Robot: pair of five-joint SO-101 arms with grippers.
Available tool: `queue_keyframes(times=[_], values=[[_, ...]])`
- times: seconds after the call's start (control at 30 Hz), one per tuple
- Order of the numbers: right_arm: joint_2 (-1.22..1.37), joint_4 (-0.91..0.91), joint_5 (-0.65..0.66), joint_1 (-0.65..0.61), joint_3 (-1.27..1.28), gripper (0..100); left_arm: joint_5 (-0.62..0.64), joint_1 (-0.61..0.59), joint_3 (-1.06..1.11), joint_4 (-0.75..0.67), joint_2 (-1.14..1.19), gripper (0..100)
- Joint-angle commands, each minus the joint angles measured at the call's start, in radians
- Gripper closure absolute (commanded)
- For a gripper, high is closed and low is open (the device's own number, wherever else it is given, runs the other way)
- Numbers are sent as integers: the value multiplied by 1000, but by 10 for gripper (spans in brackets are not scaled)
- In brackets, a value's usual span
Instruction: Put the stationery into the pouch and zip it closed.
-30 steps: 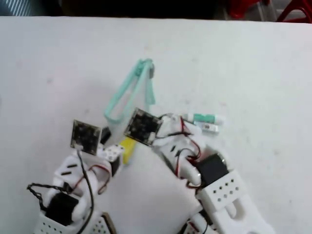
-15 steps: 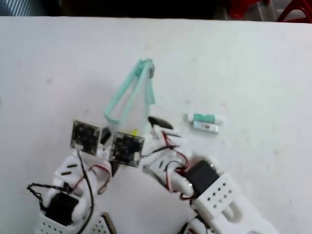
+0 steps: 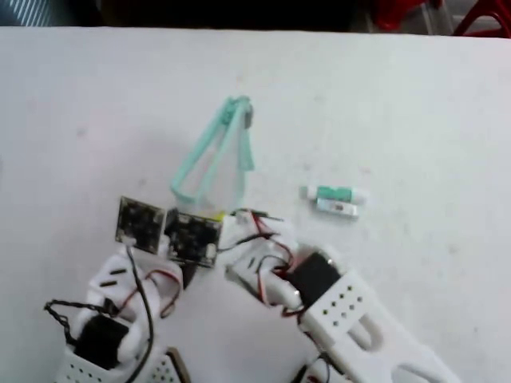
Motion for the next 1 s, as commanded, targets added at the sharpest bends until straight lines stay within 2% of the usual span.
queue_keyframes(times=[0.0,0.2,0.6,0.73,0.9,0.97], values=[[-79,10,8,-7,-55,930,-11,2,-37,-31,-4,789],[-116,36,6,-4,-49,795,-11,2,-37,-31,-4,789],[-114,36,9,2,-49,786,-11,2,-37,-31,-4,789],[-114,35,8,1,-51,799,-11,2,-37,-31,-4,789],[-114,-7,8,-1,-51,921,-11,2,-38,-31,-4,789],[-114,-19,8,-2,-49,937,-11,2,-38,-31,-4,789]])
